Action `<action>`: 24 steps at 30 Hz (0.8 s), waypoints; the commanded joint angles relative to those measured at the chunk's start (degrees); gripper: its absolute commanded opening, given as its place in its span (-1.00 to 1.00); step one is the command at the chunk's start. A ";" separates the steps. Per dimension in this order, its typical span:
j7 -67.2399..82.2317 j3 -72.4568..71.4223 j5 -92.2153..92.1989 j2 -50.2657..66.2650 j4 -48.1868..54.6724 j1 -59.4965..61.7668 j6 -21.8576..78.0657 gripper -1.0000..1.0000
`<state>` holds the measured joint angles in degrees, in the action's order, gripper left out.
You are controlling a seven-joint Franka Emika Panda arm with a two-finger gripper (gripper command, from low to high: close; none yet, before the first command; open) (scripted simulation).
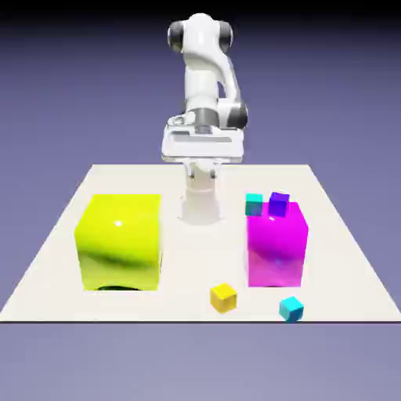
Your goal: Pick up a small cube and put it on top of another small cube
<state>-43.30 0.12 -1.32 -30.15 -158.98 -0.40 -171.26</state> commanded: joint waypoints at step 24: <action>-16.84 2.39 -26.20 49.84 40.14 5.80 54.60 0.00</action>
<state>-60.14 2.51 -27.52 19.68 -118.84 5.40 -116.67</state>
